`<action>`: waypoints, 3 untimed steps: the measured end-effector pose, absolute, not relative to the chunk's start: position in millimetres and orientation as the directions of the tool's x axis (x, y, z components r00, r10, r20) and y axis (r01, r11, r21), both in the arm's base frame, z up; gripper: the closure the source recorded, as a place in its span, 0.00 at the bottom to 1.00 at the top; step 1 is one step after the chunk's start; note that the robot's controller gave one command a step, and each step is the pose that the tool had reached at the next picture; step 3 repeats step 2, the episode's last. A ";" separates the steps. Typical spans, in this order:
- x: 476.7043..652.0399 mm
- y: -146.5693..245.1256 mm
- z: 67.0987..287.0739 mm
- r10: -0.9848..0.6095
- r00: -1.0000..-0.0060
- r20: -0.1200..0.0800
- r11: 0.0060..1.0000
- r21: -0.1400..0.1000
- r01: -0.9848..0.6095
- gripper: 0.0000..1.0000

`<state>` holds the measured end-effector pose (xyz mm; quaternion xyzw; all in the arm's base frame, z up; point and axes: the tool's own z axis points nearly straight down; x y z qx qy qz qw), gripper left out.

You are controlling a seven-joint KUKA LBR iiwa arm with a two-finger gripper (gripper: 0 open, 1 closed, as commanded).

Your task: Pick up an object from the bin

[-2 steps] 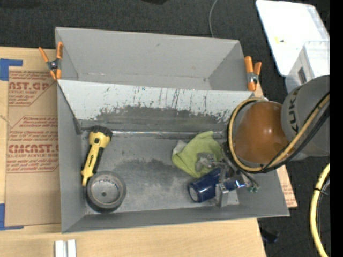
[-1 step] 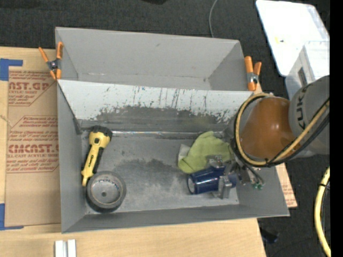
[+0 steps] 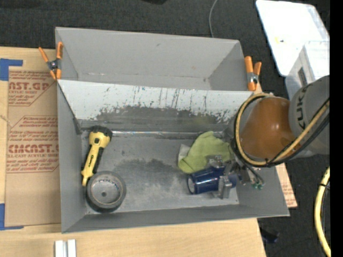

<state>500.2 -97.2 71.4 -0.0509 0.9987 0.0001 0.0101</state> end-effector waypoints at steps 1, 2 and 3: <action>503.9 -106.2 136.7 -0.120 -0.993 -0.015 0.993 0.001 -0.120 1.00; 504.7 -96.4 211.8 -0.118 -0.993 -0.012 0.993 0.002 -0.118 1.00; 504.7 -96.4 211.8 -0.118 -0.993 -0.012 0.993 0.002 -0.118 1.00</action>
Offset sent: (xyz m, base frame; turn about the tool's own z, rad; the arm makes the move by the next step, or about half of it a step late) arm 0.0049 0.0202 0.2508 -0.0128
